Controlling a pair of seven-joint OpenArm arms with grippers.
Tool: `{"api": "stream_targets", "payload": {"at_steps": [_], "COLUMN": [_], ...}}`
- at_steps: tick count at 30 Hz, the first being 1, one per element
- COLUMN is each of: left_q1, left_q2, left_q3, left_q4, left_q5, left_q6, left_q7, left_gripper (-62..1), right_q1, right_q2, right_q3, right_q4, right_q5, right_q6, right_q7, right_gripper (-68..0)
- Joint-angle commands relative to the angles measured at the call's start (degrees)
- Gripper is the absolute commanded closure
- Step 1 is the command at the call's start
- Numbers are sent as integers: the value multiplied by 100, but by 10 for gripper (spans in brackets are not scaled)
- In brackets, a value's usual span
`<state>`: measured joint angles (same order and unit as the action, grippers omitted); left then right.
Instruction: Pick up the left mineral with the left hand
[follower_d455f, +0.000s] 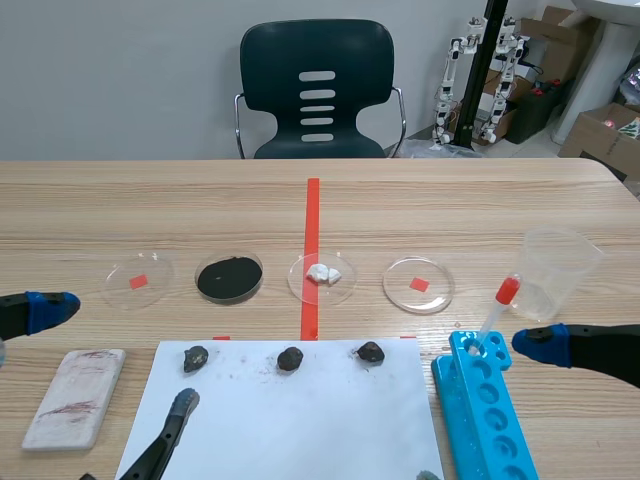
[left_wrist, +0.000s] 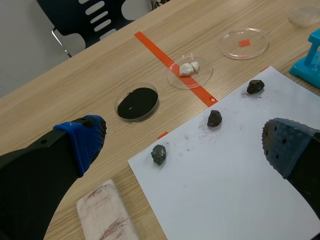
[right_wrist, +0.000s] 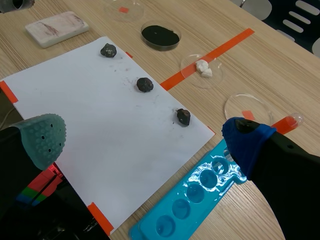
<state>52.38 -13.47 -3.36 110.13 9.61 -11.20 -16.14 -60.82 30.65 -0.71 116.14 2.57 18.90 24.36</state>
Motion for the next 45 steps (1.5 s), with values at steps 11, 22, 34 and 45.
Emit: {"api": "stream_targets", "payload": {"at_steps": [11,22,34,45], "left_q1": [-15,-17,-24,-903], "left_q2": [42,42,44,573], "left_q3": [22,22,22,269], "left_q4": [118,116,116,-179], "left_q5": [-33,-33,-37,-763], "left_q6": [-11,-15,-9,-9], "left_q7": [-72,-31,227,1683], "left_gripper": [-623,-623,-623,-623], "right_q1": [17,17,17,17], "right_q2": [28,28,28,28], "right_q3": [39,39,39,39], "right_q4": [48,48,48,48], "right_q5": [59,59,59,59], "right_q6": [-2,-2,-2,-2], "right_q7": [101,101,101,103], "right_gripper": [-679,-679,-679,-679]}}
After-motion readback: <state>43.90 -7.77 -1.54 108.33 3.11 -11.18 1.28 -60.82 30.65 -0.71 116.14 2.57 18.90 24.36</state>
